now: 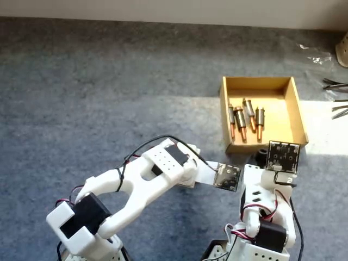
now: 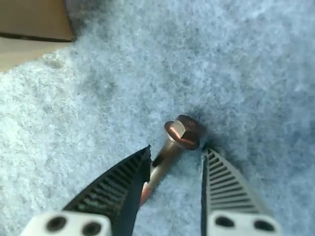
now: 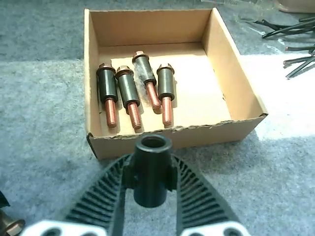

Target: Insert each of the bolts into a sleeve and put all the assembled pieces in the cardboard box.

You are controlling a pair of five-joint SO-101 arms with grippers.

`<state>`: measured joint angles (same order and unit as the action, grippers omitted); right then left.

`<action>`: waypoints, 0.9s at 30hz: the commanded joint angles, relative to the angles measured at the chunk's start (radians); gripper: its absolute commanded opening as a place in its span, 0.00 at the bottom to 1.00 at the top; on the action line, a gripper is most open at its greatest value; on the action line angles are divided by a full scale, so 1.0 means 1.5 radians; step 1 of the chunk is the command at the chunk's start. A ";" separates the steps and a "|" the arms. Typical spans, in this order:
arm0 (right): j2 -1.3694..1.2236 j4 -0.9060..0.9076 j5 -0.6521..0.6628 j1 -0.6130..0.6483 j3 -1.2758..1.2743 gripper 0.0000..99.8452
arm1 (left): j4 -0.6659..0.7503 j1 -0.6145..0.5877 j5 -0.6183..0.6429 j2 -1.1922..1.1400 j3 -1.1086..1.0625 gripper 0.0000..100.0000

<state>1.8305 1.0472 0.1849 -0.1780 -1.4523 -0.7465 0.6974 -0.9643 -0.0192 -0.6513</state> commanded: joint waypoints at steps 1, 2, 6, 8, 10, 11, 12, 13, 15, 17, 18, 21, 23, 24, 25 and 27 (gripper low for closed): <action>0.006 -0.020 0.009 -0.007 0.005 0.00 | 0.031 0.011 -0.001 -0.004 0.030 0.16; 0.006 -0.020 0.009 -0.007 0.005 0.00 | 0.031 0.012 0.000 -0.004 0.030 0.16; 0.006 -0.020 0.009 -0.007 0.005 0.00 | 0.031 0.030 0.000 -0.005 0.030 0.15; 0.006 -0.019 0.009 -0.007 0.005 0.00 | 0.031 0.037 -0.002 -0.005 0.030 0.12; 0.006 -0.019 0.009 -0.007 0.005 0.00 | 0.031 0.038 -0.002 -0.005 0.030 0.09; 0.006 -0.019 0.009 -0.007 0.005 0.00 | 0.031 0.038 -0.002 -0.005 0.030 0.08; 0.006 -0.019 0.009 -0.007 0.005 0.00 | 0.031 0.039 -0.002 -0.005 0.030 0.07; 0.006 -0.019 0.009 -0.007 0.005 0.00 | 0.031 0.039 -0.002 -0.005 0.030 0.07; 0.006 -0.019 0.009 -0.007 0.005 0.00 | 0.031 0.040 -0.002 -0.006 0.030 0.07; 0.006 -0.019 0.009 -0.007 0.005 0.00 | 0.031 0.039 0.001 -0.005 0.030 0.07; 0.006 -0.019 0.009 -0.007 0.005 0.00 | 0.031 0.038 0.012 -0.003 0.032 0.06; 0.006 -0.019 0.009 -0.007 0.005 0.00 | 0.031 0.037 0.089 -0.004 0.049 0.04; 0.006 -0.019 0.009 -0.007 0.005 0.00 | 0.029 0.027 0.122 -0.005 0.061 0.04; 0.006 -0.019 0.009 -0.007 0.005 0.00 | 0.029 0.023 0.133 -0.005 0.063 0.04; 0.006 -0.019 0.009 -0.007 0.005 0.00 | 0.030 0.022 0.145 -0.005 0.063 0.04; 0.006 -0.019 0.009 -0.007 0.005 0.00 | 0.031 0.017 0.170 -0.005 0.063 0.04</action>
<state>1.8305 1.0457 0.1864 -0.1857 -1.4507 -0.7158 0.7373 -0.7649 -0.0361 -0.6252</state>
